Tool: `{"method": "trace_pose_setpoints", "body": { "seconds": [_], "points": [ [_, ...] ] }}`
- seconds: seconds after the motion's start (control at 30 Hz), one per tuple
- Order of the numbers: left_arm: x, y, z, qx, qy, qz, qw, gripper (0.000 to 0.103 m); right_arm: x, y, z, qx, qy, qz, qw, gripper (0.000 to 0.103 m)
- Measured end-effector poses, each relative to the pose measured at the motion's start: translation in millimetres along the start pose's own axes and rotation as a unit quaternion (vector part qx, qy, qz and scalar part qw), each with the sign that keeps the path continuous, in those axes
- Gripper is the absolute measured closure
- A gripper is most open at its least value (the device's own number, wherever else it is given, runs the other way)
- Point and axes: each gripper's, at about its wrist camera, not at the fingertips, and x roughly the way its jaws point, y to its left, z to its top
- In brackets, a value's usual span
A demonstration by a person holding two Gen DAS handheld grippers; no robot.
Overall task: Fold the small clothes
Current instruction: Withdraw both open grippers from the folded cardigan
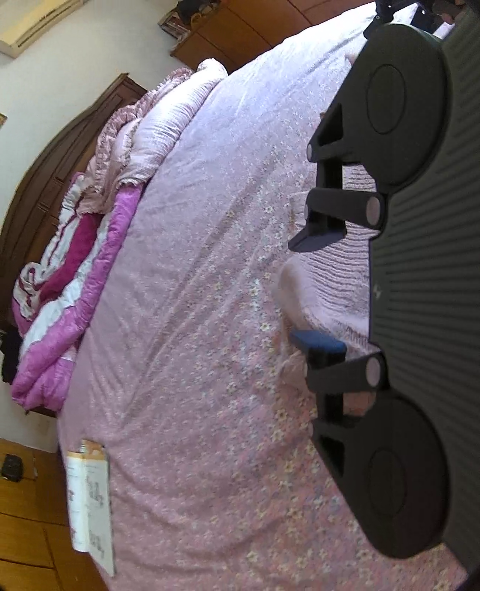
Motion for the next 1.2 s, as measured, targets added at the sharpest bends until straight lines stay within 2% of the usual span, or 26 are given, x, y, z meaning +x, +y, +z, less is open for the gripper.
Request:
{"method": "trace_pose_setpoints", "body": {
  "seconds": [0.2, 0.37, 0.5, 0.63, 0.87, 1.03, 1.2],
  "points": [
    [-13.2, -7.9, -0.8, 0.043, 0.003, -0.017, 0.9989, 0.054, -9.7, -3.6, 5.9, -0.027, -0.006, -0.016, 0.999, 0.04],
    [-13.6, -16.1, -10.6, 0.08, 0.019, -0.035, 0.996, 0.054, -20.2, -6.2, -4.0, -0.045, 0.003, -0.017, 0.999, 0.04],
    [-2.5, -17.0, -20.7, 0.1, 0.033, -0.012, 0.9943, 0.054, -29.5, 1.6, -16.8, -0.09, 0.011, -0.031, 0.995, 0.04],
    [16.1, -7.7, -26.4, 0.096, 0.061, 0.046, 0.9924, 0.054, -28.8, 2.1, -25.9, -0.113, 0.033, -0.037, 0.992, 0.04],
    [11.8, -6.1, -30.9, 0.114, 0.075, 0.044, 0.9896, 0.053, -14.8, 1.6, -28.0, -0.127, 0.047, -0.058, 0.989, 0.04],
    [-12.7, -11.1, -34.9, 0.131, 0.077, 0.04, 0.9877, 0.039, -27.9, 1.8, -24.4, -0.108, 0.038, -0.049, 0.992, 0.035],
    [-37.2, -18.6, -45.8, 0.145, 0.068, 0.044, 0.9861, 0.036, -50.8, -2.1, -22.5, -0.105, 0.019, -0.051, 0.993, 0.033]
  ]
}}
